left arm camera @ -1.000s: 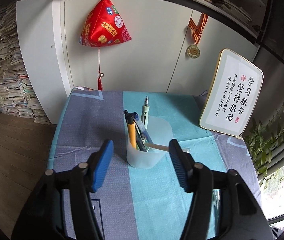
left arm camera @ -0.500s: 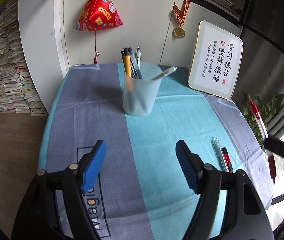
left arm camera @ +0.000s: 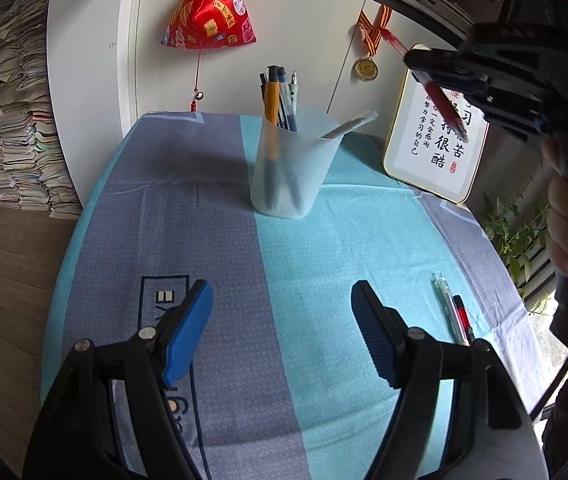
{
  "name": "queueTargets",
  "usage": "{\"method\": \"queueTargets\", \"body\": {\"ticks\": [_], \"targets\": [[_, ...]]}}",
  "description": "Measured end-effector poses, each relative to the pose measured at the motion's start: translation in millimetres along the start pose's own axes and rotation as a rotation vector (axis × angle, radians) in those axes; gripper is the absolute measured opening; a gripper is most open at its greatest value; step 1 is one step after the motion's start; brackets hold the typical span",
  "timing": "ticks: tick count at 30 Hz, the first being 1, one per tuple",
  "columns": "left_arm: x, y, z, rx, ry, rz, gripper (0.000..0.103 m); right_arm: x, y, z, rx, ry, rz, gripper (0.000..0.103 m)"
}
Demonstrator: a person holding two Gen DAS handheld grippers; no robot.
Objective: Organize stationery
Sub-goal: 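Carry the red pen with the right tool and drop it into the cup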
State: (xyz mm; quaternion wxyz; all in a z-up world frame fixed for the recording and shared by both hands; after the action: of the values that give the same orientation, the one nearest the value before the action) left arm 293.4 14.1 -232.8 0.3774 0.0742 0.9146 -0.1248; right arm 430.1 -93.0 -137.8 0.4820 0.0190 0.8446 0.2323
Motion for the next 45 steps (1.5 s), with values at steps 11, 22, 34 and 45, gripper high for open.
{"method": "queueTargets", "body": {"ticks": [11,22,34,45], "targets": [[-2,26,4,-0.095,-0.085,0.016,0.071,-10,-7,81,-0.050,-0.002,0.000,0.010],[-1,30,0,-0.106,-0.093,0.005,0.071,-6,0,105,-0.051,-0.015,-0.067,0.010],[1,29,2,-0.103,-0.084,0.007,0.071,8,2,95,0.025,-0.052,-0.156,0.010],[7,32,9,-0.097,-0.042,-0.010,0.071,20,4,89,0.069,-0.058,-0.229,0.010]]}}
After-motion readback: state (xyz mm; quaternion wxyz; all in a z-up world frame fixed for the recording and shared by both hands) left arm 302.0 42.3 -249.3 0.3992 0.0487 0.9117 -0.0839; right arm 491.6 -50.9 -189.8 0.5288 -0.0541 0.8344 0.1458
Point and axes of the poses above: each gripper's, at about its wrist camera, not at the fingertips, and z roughly the way its jaws point, y to its left, x to its underside, the point moved 9 cm from there along z, roughly the way its jaws point, and after that the axes turned 1 degree about -x, right-handed, at the moved point
